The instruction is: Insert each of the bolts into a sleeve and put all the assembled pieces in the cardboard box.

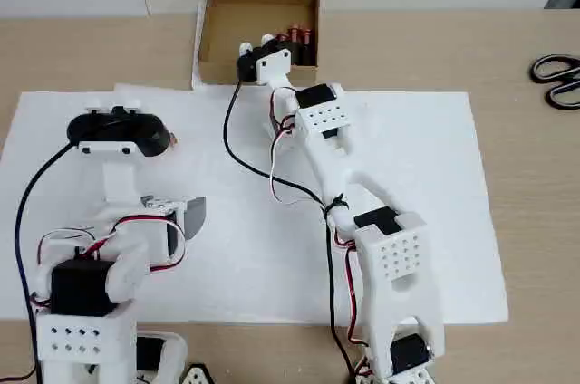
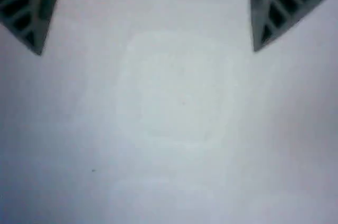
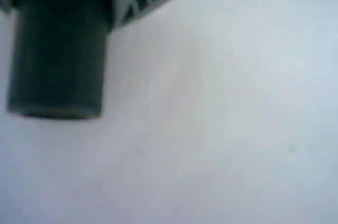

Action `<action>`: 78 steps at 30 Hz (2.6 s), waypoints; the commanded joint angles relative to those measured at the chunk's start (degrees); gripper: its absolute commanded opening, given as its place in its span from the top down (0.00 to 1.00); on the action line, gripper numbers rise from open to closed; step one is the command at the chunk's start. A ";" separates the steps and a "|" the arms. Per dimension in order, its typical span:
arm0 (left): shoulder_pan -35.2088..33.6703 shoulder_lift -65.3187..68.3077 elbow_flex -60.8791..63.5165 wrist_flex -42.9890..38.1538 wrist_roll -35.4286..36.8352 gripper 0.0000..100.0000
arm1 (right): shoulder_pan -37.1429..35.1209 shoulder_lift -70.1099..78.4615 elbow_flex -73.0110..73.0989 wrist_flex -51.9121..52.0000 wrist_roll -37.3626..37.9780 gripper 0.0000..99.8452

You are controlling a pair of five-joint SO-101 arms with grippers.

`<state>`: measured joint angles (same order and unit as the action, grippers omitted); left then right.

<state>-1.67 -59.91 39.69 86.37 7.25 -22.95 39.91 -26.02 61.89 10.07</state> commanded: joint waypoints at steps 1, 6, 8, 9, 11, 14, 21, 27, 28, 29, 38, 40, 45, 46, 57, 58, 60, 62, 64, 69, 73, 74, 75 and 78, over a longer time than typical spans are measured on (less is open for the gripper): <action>-0.26 -0.70 -0.22 -0.09 -0.44 0.76 | 1.71 -1.89 -1.76 1.89 0.09 1.00; -0.26 -0.70 -0.22 -0.09 -0.44 0.76 | 3.38 -8.57 -1.76 6.37 0.00 1.00; -0.26 -0.70 -0.22 -0.09 -0.44 0.76 | 3.38 -11.91 -1.76 9.27 -0.35 1.00; -0.26 -0.70 -0.22 -0.09 -0.44 0.76 | 3.38 -13.49 -1.76 10.86 -1.14 1.00; -0.26 -0.70 -0.22 -0.09 -0.44 0.76 | 3.47 -16.40 -1.76 13.85 -2.02 1.00; -0.26 -0.70 -0.22 -0.09 -0.44 0.76 | 3.47 -20.26 -1.76 18.42 -3.25 1.00; -0.26 -0.70 -0.22 0.00 -0.44 0.76 | 3.56 -22.29 -1.14 30.37 -4.75 1.00; -0.26 -0.70 -0.22 0.09 -0.44 0.76 | 4.35 -17.89 5.63 28.70 -4.66 1.00; -0.26 -0.70 -0.31 0.09 -0.44 0.76 | 4.53 -16.75 6.68 28.35 -4.66 1.00; -0.26 -0.70 -0.31 0.09 -0.44 0.76 | 4.62 -15.60 7.30 28.00 -4.75 0.99; -0.26 -0.70 -0.31 0.18 -0.44 0.76 | 5.32 -10.24 7.74 28.44 -4.31 0.85; -0.26 -0.70 -0.31 0.18 -0.44 0.76 | 5.05 -10.42 7.74 28.44 -4.31 0.85; -0.26 -0.70 -0.40 0.18 -0.44 0.76 | 4.88 -10.24 7.74 28.44 -4.31 0.85; -0.26 -0.70 -0.40 0.18 -0.44 0.76 | 4.88 -10.15 7.74 28.44 -4.31 0.85; -0.26 -0.70 -0.40 0.18 -0.44 0.76 | 3.82 -9.98 7.65 25.10 -4.04 0.85; -0.26 -0.70 -0.40 0.18 -0.44 0.76 | 3.74 -9.98 7.74 24.84 -3.52 0.85; -0.26 -0.70 -0.40 0.18 -0.44 0.76 | 3.30 -9.98 7.74 24.22 -3.16 0.85; -0.26 -0.70 -0.40 0.18 -0.44 0.76 | 3.12 -9.98 7.74 24.04 -3.16 0.85; -0.26 -0.70 -0.40 0.18 -0.44 0.76 | 3.12 -9.89 7.74 23.52 -3.16 0.85; -0.26 -0.70 -0.40 0.18 -0.44 0.76 | 3.12 -6.29 7.74 22.90 -3.16 0.89; -0.26 -0.70 -0.40 0.18 -0.44 0.76 | 3.38 -3.21 7.56 22.90 -3.34 0.89; -0.26 -0.70 -0.31 0.18 -0.44 0.76 | 3.38 -2.86 7.47 22.90 -3.34 0.89; -0.26 -0.70 -0.31 0.18 -0.44 0.76 | 3.38 -2.68 7.47 22.90 -3.25 0.89; -0.26 -0.70 -0.31 0.09 -0.44 0.76 | 3.38 -2.68 7.47 22.90 -3.34 0.89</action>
<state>-1.67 -59.91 39.69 86.37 7.25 -19.16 35.52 -19.08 85.10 6.29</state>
